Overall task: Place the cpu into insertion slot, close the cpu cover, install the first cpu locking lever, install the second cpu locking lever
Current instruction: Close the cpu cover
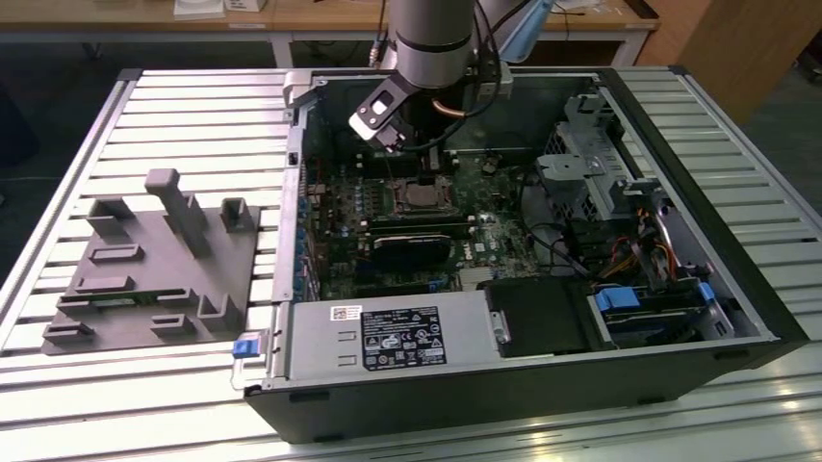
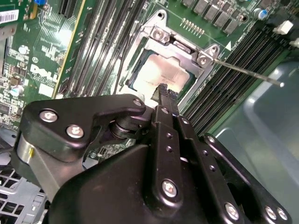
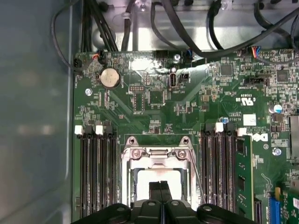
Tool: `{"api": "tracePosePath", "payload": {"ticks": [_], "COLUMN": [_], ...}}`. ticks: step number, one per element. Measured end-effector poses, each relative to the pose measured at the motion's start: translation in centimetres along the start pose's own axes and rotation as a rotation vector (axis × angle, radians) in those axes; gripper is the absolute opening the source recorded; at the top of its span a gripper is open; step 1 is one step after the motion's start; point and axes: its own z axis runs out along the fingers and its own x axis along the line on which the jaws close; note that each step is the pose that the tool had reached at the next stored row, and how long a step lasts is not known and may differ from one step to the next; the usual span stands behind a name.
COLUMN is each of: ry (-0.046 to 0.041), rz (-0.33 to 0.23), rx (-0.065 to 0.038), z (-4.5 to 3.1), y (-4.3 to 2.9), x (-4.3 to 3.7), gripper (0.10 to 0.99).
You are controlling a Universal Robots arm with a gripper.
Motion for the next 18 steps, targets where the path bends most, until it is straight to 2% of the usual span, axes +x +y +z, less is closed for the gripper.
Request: {"api": "tracePosePath", "payload": {"ticks": [6, 8, 18], "ry": [0.0002, 0.0011, 0.0048], "rz": [-0.002, -0.018, -0.190], "rx": [0.000, 0.001, 0.008], "z": [0.01, 0.01, 0.02], "y": [-0.01, -0.01, -0.01], "x": [0.00, 0.01, 0.00], "gripper": [0.106, 0.106, 0.106]}}
